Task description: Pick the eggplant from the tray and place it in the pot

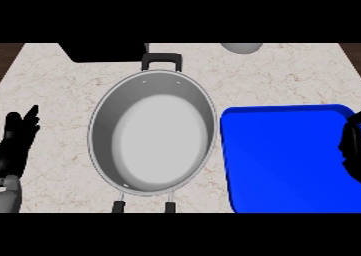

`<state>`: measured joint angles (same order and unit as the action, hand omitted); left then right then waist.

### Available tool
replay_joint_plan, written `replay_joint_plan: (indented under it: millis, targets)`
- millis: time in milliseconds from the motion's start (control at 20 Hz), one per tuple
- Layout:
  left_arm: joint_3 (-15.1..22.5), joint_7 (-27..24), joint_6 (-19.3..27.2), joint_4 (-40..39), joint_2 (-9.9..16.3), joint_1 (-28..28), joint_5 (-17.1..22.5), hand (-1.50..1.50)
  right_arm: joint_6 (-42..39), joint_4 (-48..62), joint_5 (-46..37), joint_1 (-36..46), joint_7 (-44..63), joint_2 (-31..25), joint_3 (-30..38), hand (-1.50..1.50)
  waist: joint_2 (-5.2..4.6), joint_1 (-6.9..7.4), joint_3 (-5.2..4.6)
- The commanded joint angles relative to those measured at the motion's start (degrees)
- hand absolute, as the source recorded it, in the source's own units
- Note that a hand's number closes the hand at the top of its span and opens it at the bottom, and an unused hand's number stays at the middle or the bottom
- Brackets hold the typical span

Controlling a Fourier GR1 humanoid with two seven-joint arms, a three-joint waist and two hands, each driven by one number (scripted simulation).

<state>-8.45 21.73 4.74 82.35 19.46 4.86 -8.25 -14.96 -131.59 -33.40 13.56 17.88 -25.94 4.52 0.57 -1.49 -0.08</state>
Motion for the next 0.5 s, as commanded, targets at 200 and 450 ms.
replay_joint_plan:
  millis: [200, 450]
  targets:
    - [2.31, -0.29, 0.71, 0.01, -2.03, 1.05, -2.50, 0.00, -12.99, -4.91, 8.72, 20.12, 23.21, -0.25, -4.23, 1.50, -0.36, 1.54, -0.08]
    - [1.42, 0.78, 0.14, -1.37, -2.06, 3.45, -1.80, 0.00, -14.59, 1.22, 8.52, 32.67, 35.12, 6.71, -11.81, 1.50, -0.37, 1.54, -0.06]
